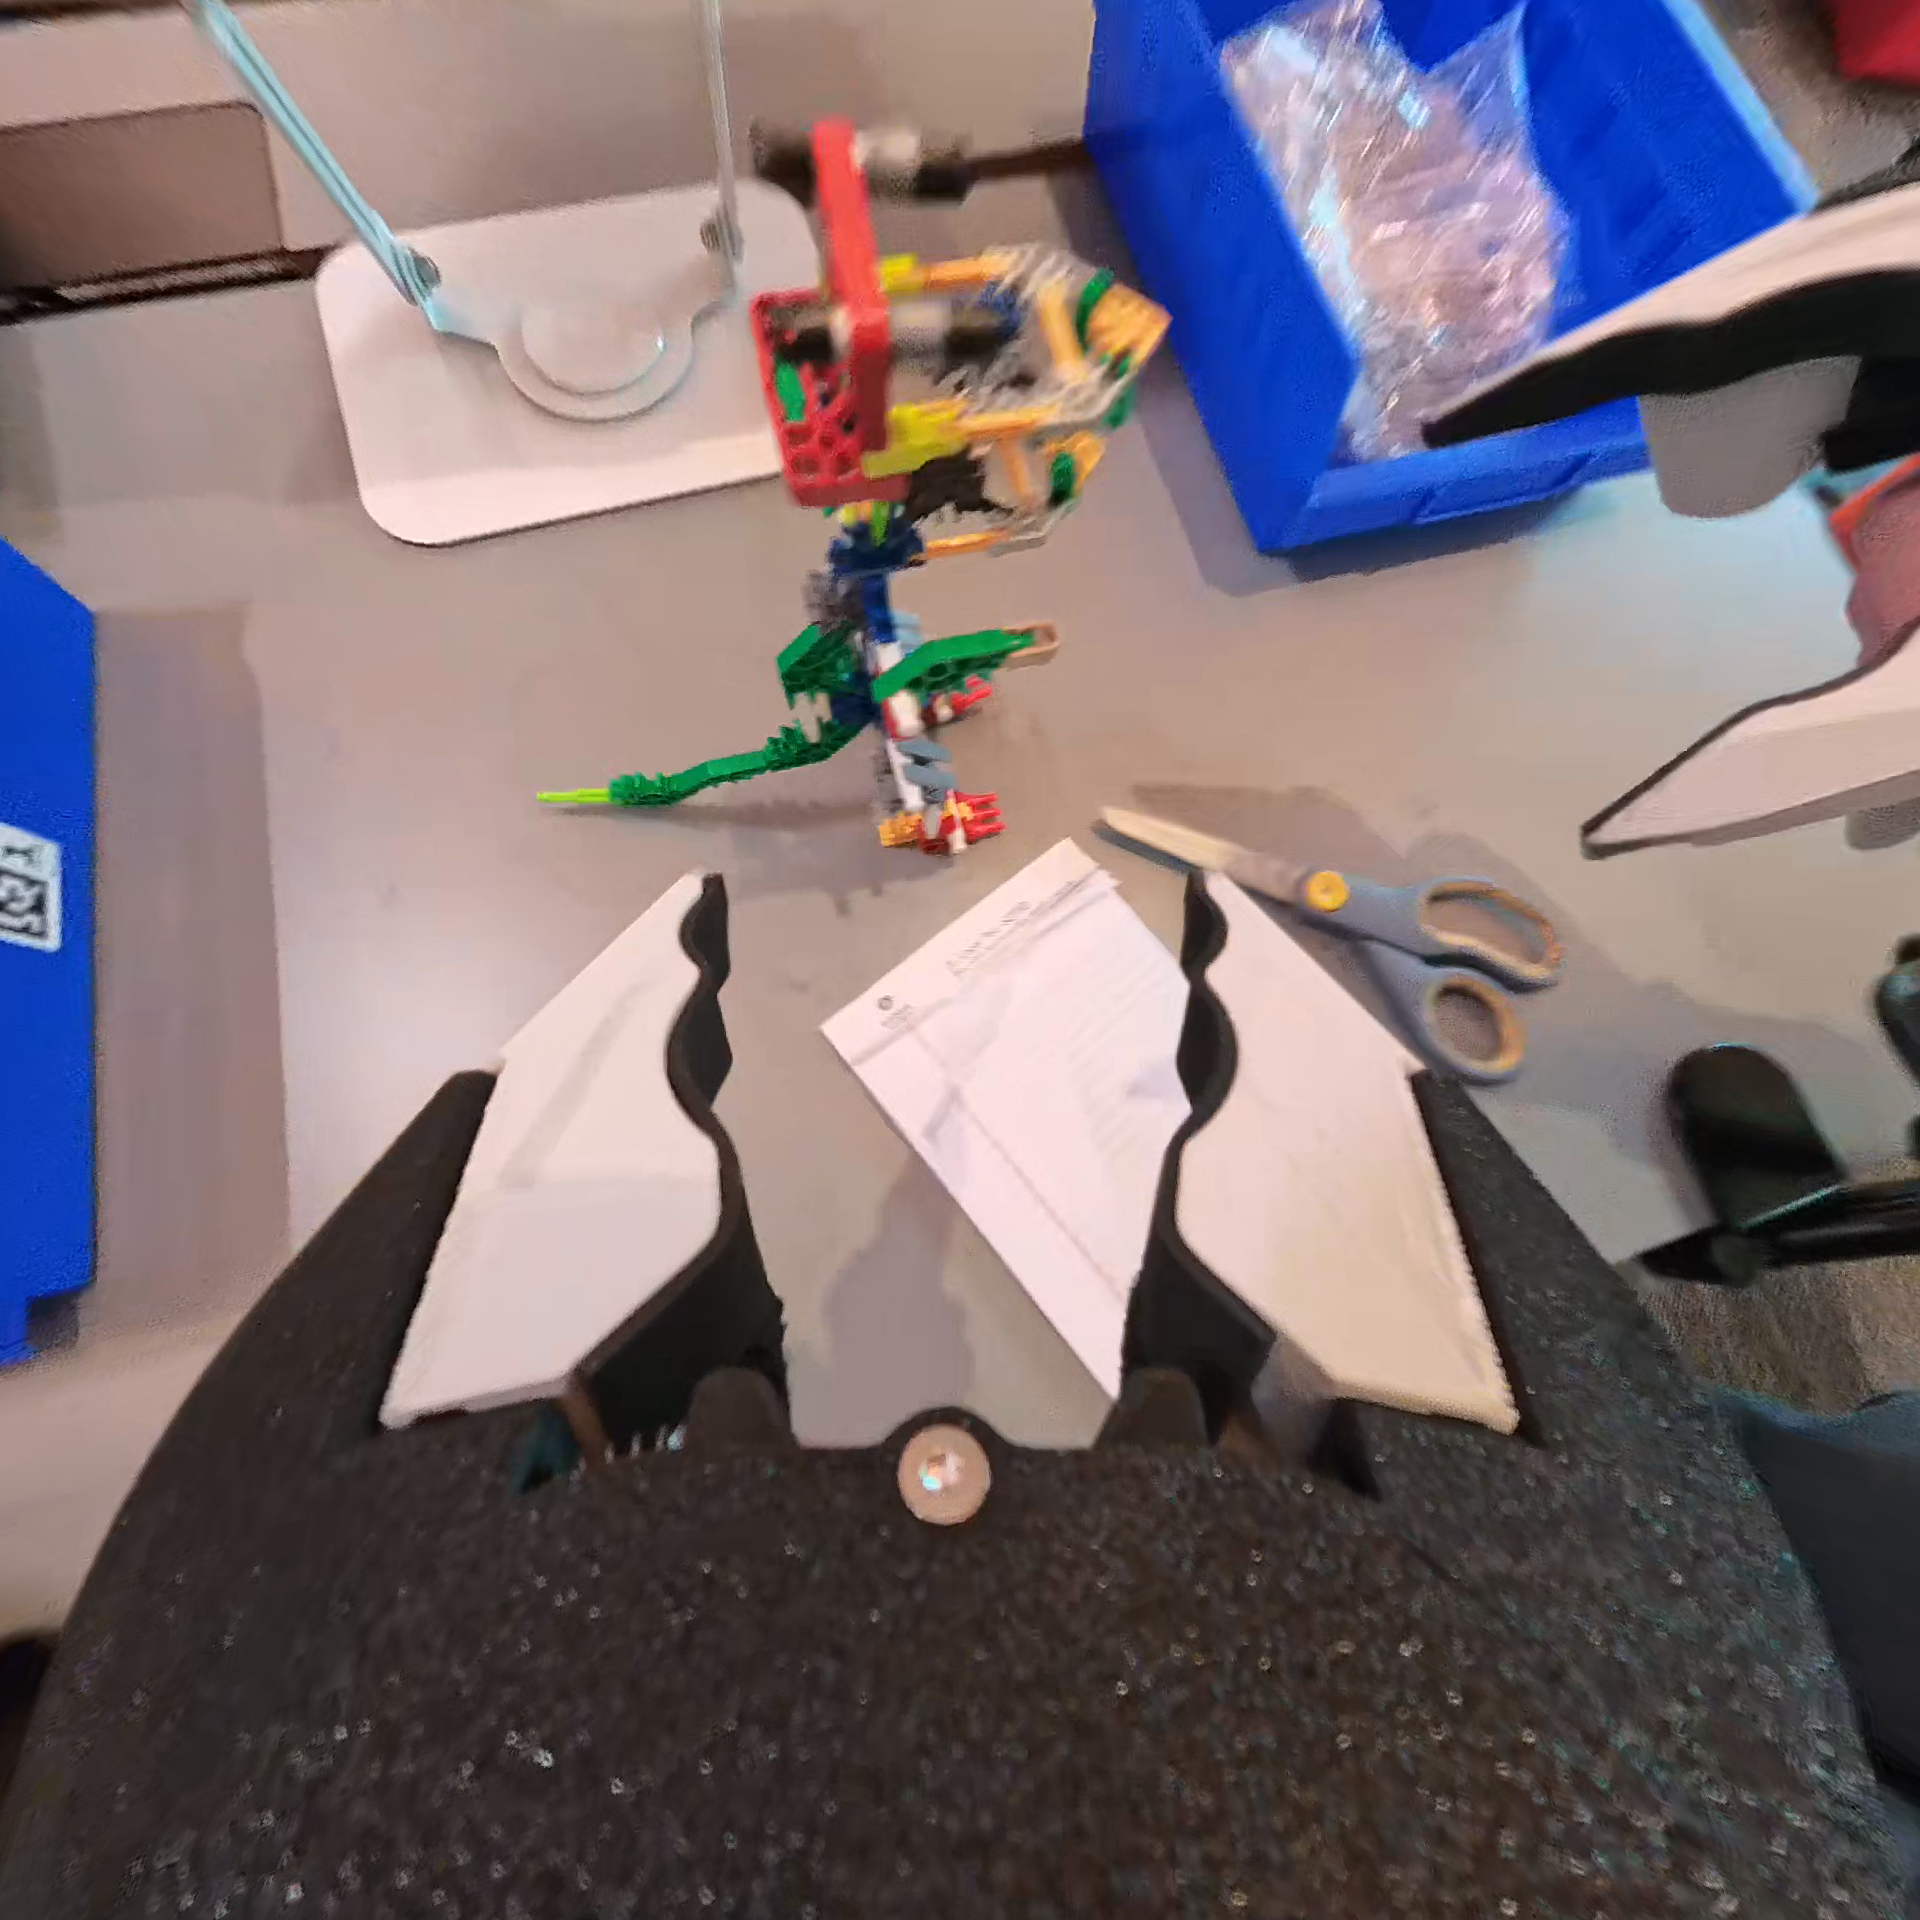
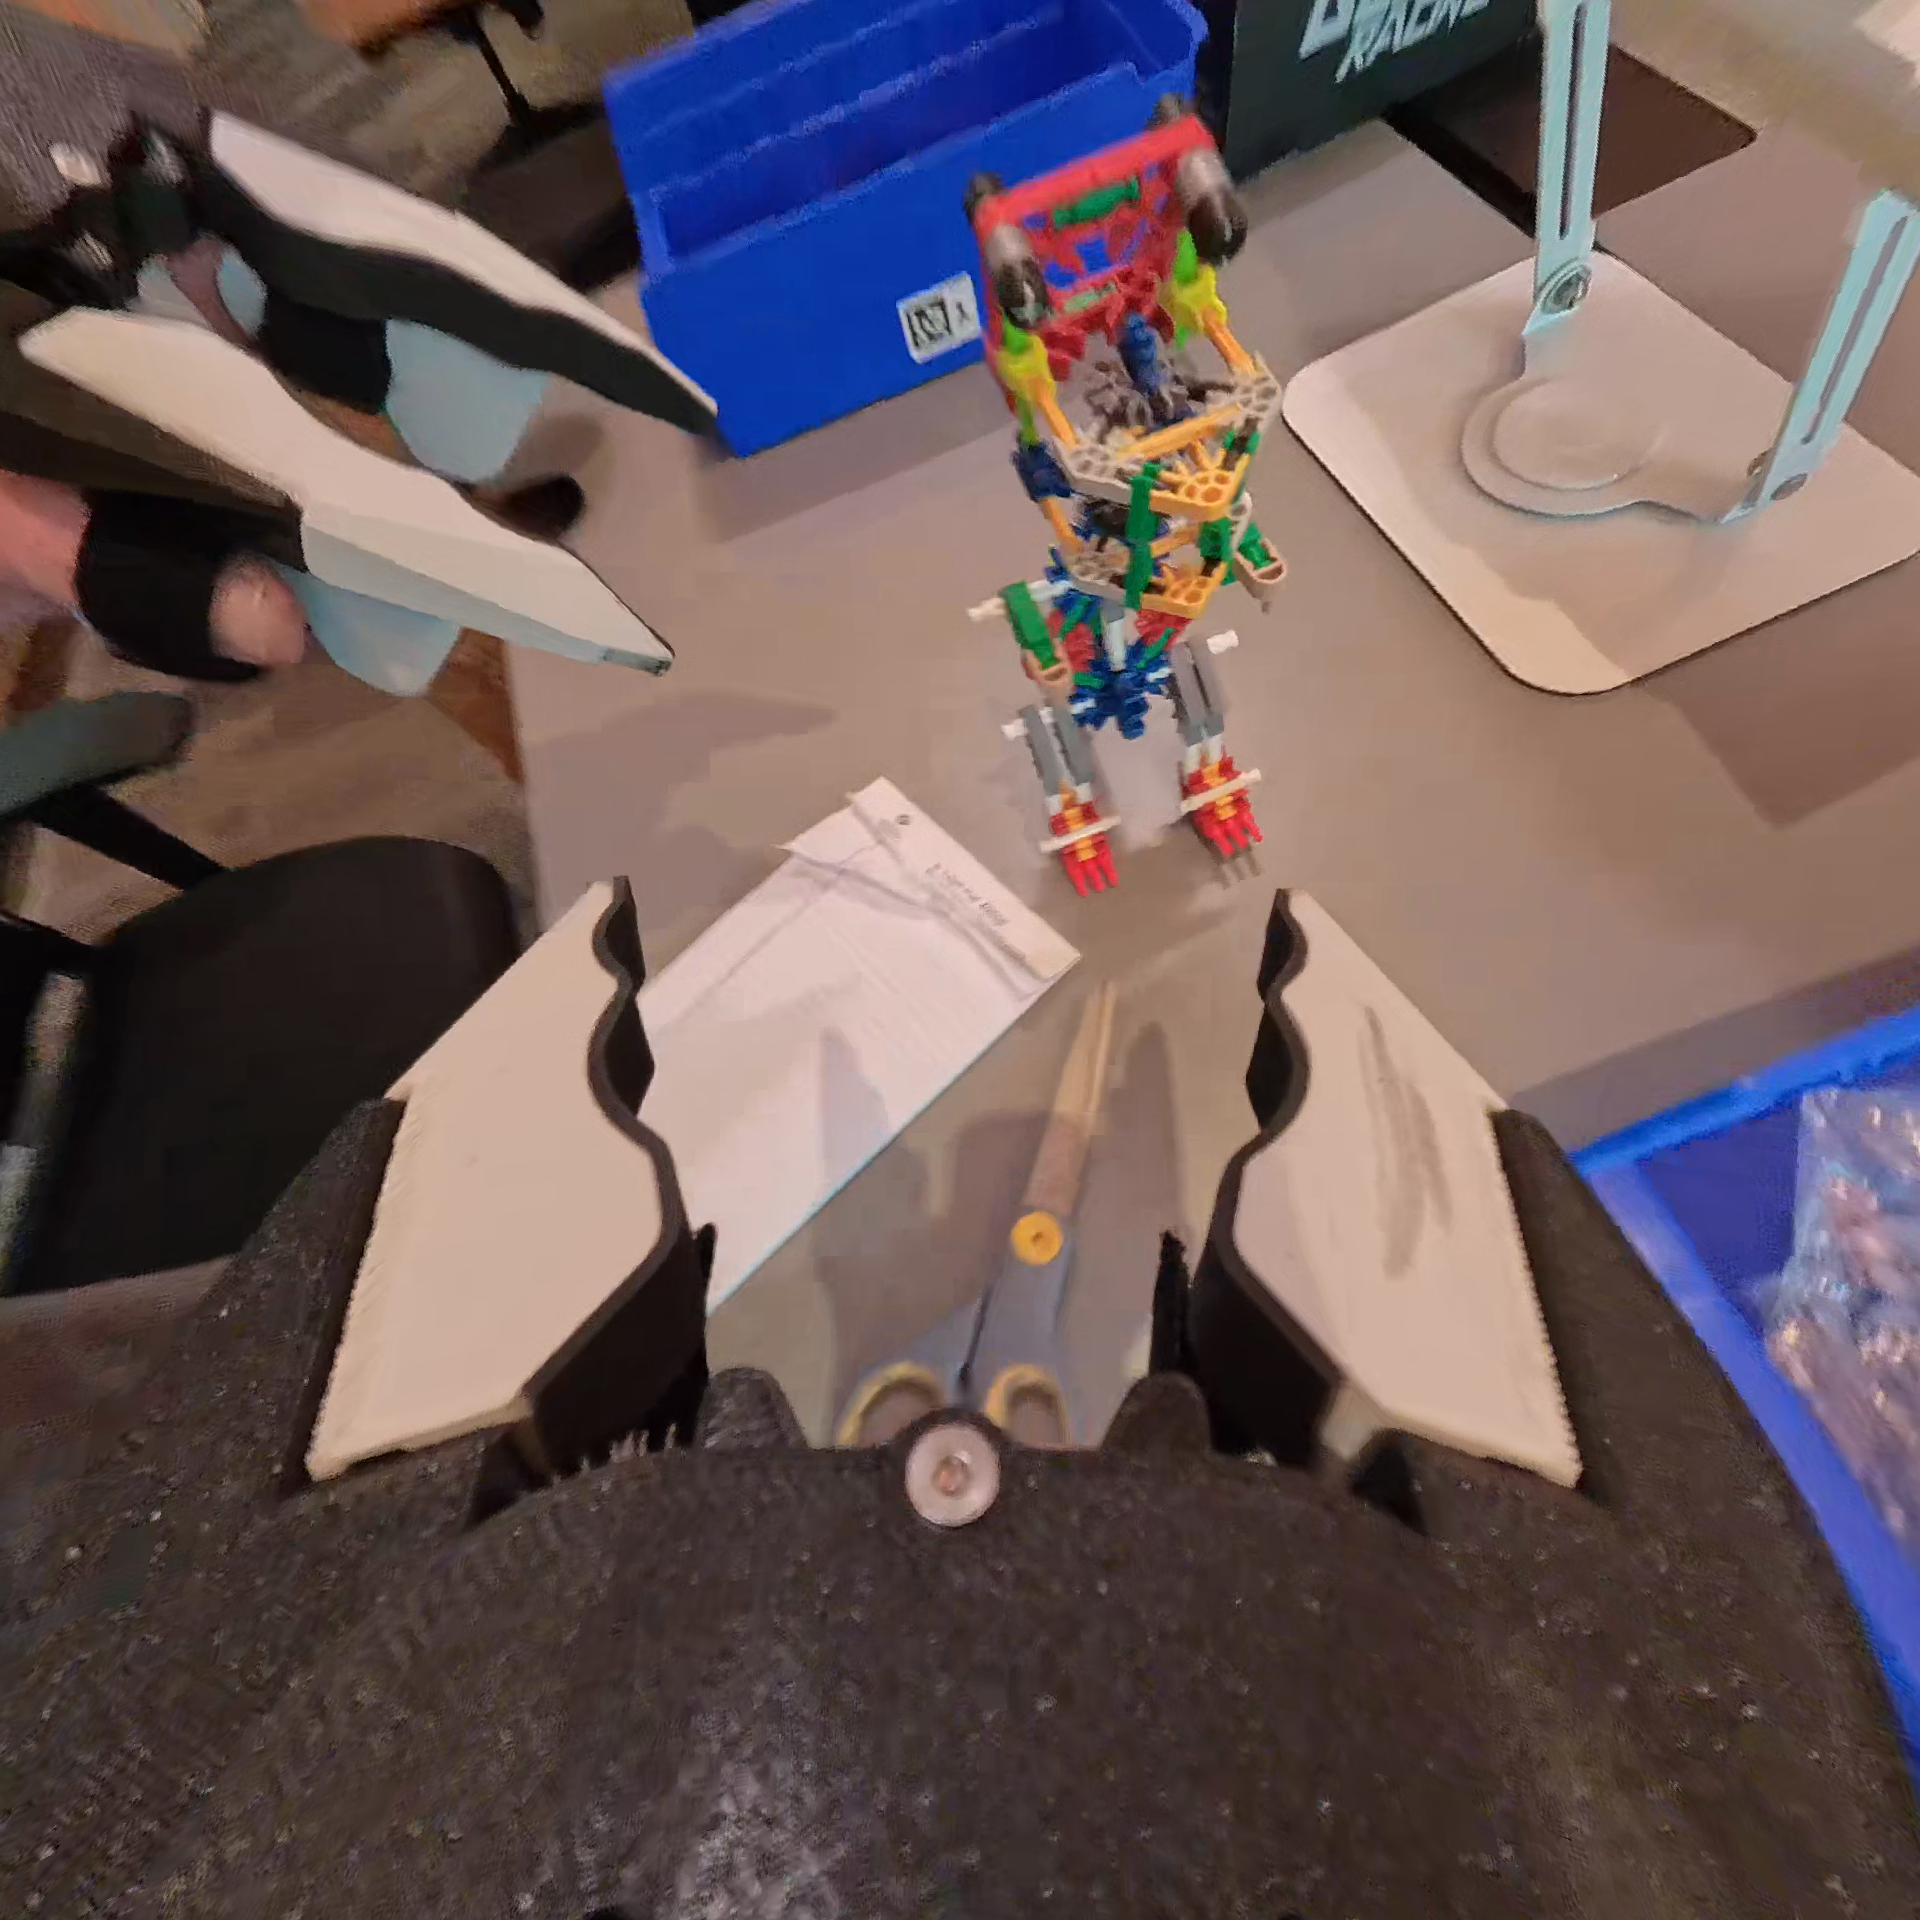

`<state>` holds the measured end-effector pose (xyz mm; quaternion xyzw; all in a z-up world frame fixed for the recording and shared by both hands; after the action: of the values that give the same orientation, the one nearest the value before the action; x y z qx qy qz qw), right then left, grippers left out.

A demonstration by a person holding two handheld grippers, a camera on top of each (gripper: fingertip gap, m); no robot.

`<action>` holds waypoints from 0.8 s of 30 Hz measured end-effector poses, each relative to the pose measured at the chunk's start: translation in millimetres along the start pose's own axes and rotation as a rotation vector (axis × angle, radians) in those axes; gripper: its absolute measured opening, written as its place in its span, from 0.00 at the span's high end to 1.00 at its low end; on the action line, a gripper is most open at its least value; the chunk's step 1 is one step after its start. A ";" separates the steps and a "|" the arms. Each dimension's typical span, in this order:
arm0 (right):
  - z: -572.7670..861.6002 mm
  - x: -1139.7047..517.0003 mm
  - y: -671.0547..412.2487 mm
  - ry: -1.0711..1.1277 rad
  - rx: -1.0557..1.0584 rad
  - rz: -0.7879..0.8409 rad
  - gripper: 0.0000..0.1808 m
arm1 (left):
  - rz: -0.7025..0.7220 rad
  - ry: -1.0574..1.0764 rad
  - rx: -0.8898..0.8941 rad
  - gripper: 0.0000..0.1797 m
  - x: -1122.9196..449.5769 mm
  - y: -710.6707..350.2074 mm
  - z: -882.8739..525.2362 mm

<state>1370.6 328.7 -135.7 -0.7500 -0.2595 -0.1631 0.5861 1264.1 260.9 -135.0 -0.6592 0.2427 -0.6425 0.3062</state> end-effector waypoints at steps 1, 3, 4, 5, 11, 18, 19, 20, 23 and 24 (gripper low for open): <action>8.3 -16.1 4.3 0.011 0.029 -0.021 0.35 | -0.016 0.020 -0.011 0.52 -15.6 5.2 -8.5; 23.9 -46.4 14.7 0.018 0.016 -0.048 0.35 | -0.027 0.066 -0.025 0.52 -46.4 15.6 -23.4; 32.3 -60.0 21.3 0.026 -0.014 -0.069 0.35 | -0.042 0.084 -0.039 0.52 -60.0 22.5 -30.2; 39.2 -72.0 26.8 0.033 -0.035 -0.082 0.35 | -0.053 0.090 -0.062 0.52 -71.6 28.4 -37.2; 61.5 -121.2 50.5 0.073 -0.008 -0.166 0.40 | -0.037 0.164 -0.275 0.54 -113.7 30.2 -62.7; 79.7 -149.3 63.6 0.124 0.025 -0.181 0.43 | -0.010 0.245 -0.512 0.65 -136.1 26.2 -80.3; 82.0 -151.7 64.6 0.129 0.039 -0.182 0.43 | -0.006 0.250 -0.538 0.66 -139.6 22.7 -80.8; 83.4 -153.8 64.9 0.132 0.052 -0.180 0.43 | -0.005 0.265 -0.561 0.67 -143.0 20.0 -80.1; 84.5 -159.9 66.0 0.135 0.064 -0.181 0.43 | -0.040 0.327 -0.613 0.72 -154.6 19.4 -74.2; 83.3 -162.2 65.2 0.129 0.063 -0.174 0.43 | -0.058 0.351 -0.629 0.73 -157.2 21.3 -71.0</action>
<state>1271.8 365.2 -298.2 -0.6938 -0.2906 -0.2532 0.6084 1186.1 351.7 -261.0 -0.6072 0.4587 -0.6483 0.0239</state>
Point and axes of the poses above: each gripper's, where its closed fingertips meet, x back along the fingers, y out of its underside, z = x × y across the jaws, the point moved 1 cm from there along x, back along the fingers, and after that the axes turned 5 degrees about -y, right-handed, at the moved point
